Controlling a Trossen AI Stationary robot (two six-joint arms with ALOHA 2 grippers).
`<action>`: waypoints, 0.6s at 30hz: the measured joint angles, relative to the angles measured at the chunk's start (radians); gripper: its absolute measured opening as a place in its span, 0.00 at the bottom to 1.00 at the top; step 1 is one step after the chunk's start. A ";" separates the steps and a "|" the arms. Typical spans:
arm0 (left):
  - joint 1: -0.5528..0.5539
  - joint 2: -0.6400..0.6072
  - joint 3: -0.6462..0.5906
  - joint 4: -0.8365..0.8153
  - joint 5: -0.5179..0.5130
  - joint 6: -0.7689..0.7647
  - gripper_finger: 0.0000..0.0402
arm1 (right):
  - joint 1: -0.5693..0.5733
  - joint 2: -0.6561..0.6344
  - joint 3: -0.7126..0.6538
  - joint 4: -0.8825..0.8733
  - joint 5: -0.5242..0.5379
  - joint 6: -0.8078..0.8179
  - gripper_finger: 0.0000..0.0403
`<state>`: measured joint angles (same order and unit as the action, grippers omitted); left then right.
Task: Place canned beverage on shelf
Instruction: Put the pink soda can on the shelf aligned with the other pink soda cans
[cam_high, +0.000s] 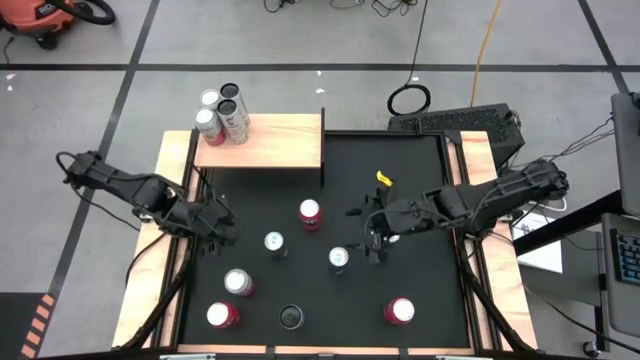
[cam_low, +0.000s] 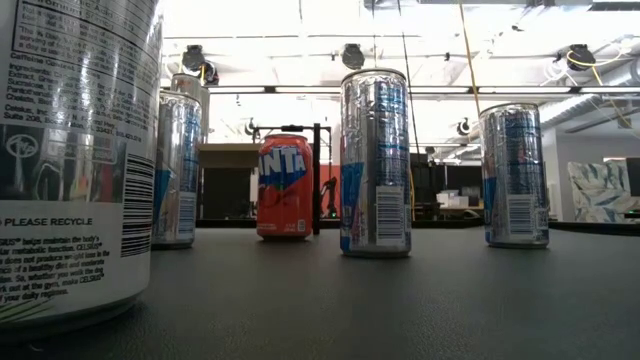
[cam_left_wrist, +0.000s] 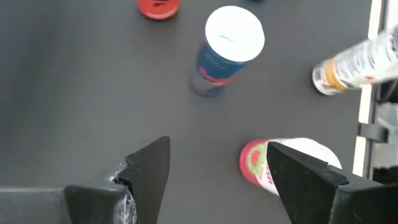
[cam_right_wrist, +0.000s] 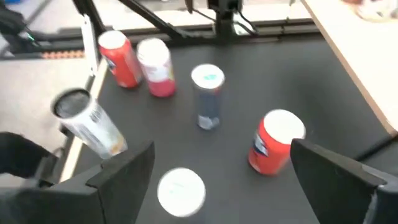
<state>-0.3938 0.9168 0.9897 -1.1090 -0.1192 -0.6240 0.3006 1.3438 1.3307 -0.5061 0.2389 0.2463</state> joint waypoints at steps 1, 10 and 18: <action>-0.014 0.000 0.000 0.005 0.000 -0.008 0.68 | 0.006 0.008 0.000 0.019 0.000 0.000 0.87; -0.127 0.032 0.001 0.081 0.001 -0.026 0.68 | 0.067 0.152 0.000 0.194 0.007 -0.046 0.87; -0.215 0.136 0.001 0.109 0.063 -0.077 0.70 | 0.121 0.274 0.000 0.507 0.106 -0.129 0.87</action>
<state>-0.6090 1.0530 0.9905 -1.0003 -0.0559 -0.7013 0.4220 1.6177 1.3305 0.0007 0.3448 0.1171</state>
